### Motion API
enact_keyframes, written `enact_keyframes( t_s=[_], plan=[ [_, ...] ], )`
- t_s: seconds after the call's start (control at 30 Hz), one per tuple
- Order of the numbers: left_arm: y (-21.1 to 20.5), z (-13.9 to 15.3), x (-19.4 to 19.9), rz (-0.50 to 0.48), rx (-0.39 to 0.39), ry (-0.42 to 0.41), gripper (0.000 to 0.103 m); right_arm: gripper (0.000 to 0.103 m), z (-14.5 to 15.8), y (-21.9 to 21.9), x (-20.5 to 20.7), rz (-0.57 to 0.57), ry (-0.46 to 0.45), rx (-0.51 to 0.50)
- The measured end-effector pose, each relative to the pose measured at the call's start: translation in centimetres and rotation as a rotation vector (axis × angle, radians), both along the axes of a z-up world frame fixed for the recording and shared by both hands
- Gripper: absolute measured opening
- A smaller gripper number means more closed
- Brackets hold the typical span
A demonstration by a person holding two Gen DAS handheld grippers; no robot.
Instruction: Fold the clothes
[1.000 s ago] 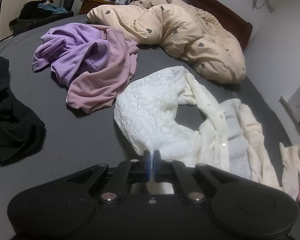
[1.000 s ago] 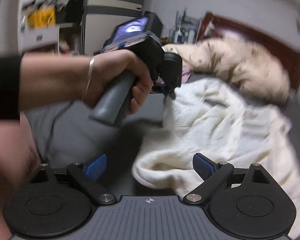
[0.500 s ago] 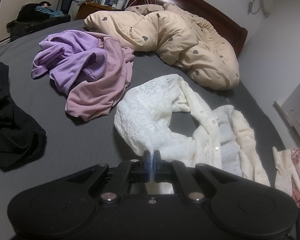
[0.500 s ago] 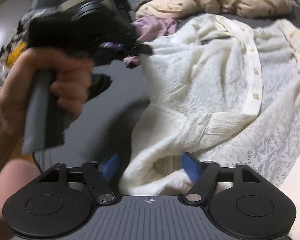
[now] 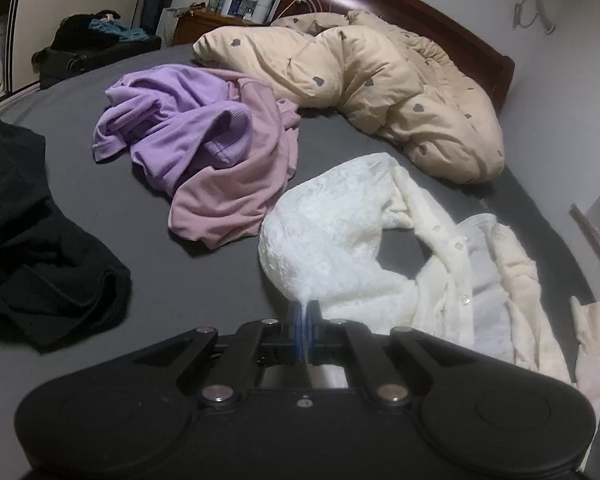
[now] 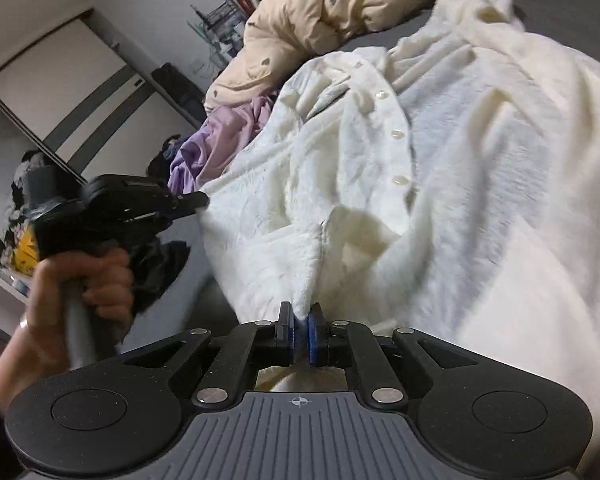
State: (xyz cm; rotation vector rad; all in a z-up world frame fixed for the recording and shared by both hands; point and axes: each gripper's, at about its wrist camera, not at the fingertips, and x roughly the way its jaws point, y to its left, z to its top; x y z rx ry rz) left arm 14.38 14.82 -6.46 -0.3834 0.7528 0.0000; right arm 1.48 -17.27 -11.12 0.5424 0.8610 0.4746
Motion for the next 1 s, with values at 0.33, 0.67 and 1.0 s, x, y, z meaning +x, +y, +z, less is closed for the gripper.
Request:
enact_keyframes(
  t_s=[0.33,0.67,1.0],
  plan=[
    [0.5,-1.3,-0.7,-0.001,0.041,0.045,0.003,0.013,-0.4,-0.5,-1.3,-0.005,0.018,0.02],
    [-2.1,-2.6,-12.2,-0.227,-0.136,0.102,0.006,0.07,4.1,-3.4,-6.0,0.021,-0.137,-0.388],
    [-6.5,-3.0,-18.2,-0.262,-0.279,0.118,0.018,0.068,3.0,-3.8,-9.6,0.019,-0.173,-0.61]
  ],
)
